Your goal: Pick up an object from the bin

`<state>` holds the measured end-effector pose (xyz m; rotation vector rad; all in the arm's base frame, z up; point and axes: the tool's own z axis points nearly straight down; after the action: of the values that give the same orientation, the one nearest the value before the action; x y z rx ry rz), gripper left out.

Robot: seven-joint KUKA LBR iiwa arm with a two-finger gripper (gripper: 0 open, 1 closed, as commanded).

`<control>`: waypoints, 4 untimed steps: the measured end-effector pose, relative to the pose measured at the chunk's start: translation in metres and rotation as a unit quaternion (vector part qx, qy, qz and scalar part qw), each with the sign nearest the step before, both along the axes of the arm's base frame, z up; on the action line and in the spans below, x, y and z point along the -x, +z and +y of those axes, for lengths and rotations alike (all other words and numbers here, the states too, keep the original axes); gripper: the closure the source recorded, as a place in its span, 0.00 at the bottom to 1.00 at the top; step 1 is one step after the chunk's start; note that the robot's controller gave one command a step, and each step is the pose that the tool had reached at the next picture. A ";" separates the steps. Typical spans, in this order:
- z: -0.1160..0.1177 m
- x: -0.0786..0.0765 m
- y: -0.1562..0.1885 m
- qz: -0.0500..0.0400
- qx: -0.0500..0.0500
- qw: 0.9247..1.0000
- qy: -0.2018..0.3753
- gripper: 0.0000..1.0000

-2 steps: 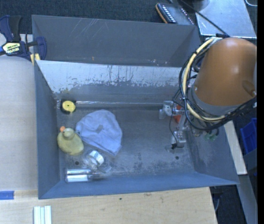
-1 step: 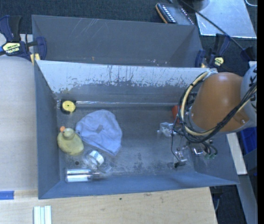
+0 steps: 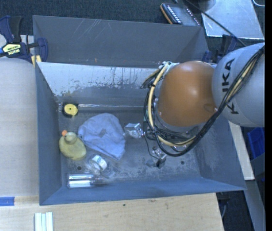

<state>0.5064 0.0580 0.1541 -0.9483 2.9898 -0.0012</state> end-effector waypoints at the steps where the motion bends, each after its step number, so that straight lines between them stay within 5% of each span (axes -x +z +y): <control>1: -0.044 0.009 -0.026 0.000 0.001 0.993 0.117 0.00; 2: 0.064 -0.056 -0.081 -0.003 0.001 0.969 0.246 0.00; 3: 0.030 0.002 -0.084 0.000 0.001 0.975 0.224 1.00; 4: 0.030 0.002 -0.084 0.000 0.001 0.975 0.224 1.00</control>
Offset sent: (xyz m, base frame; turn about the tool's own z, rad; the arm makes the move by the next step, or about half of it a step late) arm 0.0561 0.0642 -0.0841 -0.5004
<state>0.5047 0.0882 0.0706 -1.5934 2.7012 -0.0026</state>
